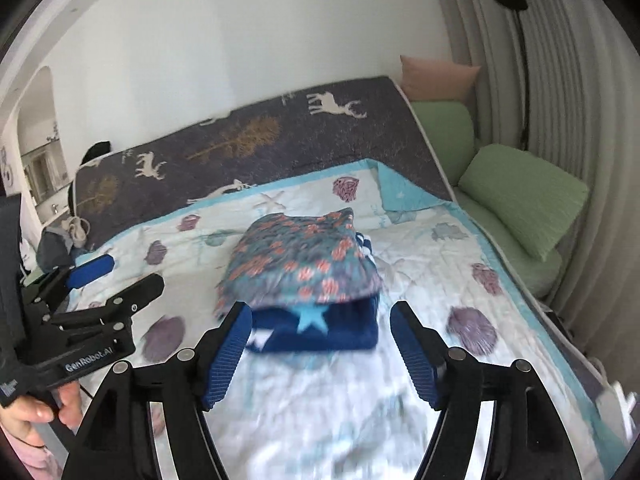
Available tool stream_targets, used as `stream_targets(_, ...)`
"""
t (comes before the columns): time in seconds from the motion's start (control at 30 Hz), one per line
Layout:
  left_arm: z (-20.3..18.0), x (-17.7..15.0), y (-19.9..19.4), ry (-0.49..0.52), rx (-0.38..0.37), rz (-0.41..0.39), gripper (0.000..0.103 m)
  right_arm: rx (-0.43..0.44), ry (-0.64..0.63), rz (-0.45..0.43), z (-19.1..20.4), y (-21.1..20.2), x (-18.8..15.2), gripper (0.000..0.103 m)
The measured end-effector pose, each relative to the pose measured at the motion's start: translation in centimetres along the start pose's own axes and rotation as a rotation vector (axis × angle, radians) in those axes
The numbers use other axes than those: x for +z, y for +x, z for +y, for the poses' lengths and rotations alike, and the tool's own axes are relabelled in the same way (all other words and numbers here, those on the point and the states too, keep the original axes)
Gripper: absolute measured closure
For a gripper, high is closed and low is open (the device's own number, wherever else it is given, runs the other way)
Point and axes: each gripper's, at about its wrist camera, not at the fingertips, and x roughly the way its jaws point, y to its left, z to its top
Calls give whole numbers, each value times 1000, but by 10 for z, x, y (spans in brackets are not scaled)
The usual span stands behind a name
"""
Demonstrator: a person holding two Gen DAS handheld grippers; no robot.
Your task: Fold small clothes
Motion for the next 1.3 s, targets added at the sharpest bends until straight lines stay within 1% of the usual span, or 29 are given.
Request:
stream_targets(0.07,-3,-9,-32,0,23,-18,13,-14,-14,-31,7,-33,-13,27)
stream_targets(0.1,-3,-11,-43,-2,28,-27,12,-30,-21,-51,12,-52,-20,25)
stream_targets(0.17,-3,-21,-74,-19,31,-51,5,-48,-30,-79,18,-78,-30,24)
stream_targets(0.2,-4,-25,-84,-29,31,-58,4,-54,-32,-93,21,-90,-36,22)
stream_targets(0.27,-4,-36,-108,-44,27,-68,3,-63,-41,-115,29,-114,-47,20)
stream_targets(0.4,-4,-60,-142,-61,26,-66,3,-87,-59,-131,41,-146,-64,19)
stream_targets(0.53,3,-80,-168,-61,55,-79,3,-82,-53,-144,51,-172,-81,18)
stream_targets(0.63,11,-94,-181,-72,93,-68,3,-93,-60,-151,59,-182,-90,18)
stream_targets(0.77,26,-116,-196,-132,72,-59,3,-89,-68,-146,69,-193,-103,15)
stream_targets(0.83,32,-128,-201,-142,63,-52,3,-89,-75,-138,74,-194,-108,15)
stream_targets(1.0,39,-144,-200,-128,95,-36,3,-101,-99,-142,89,-195,-121,12)
stream_targets(1.1,45,-151,-195,-133,95,-8,3,-103,-103,-140,96,-194,-130,11)
stream_targets(1.2,48,-158,-191,-136,98,11,3,-93,-91,-118,98,-188,-135,9)
stream_targets(1.3,51,-162,-191,-142,104,6,3,-97,-93,-95,101,-181,-135,9)
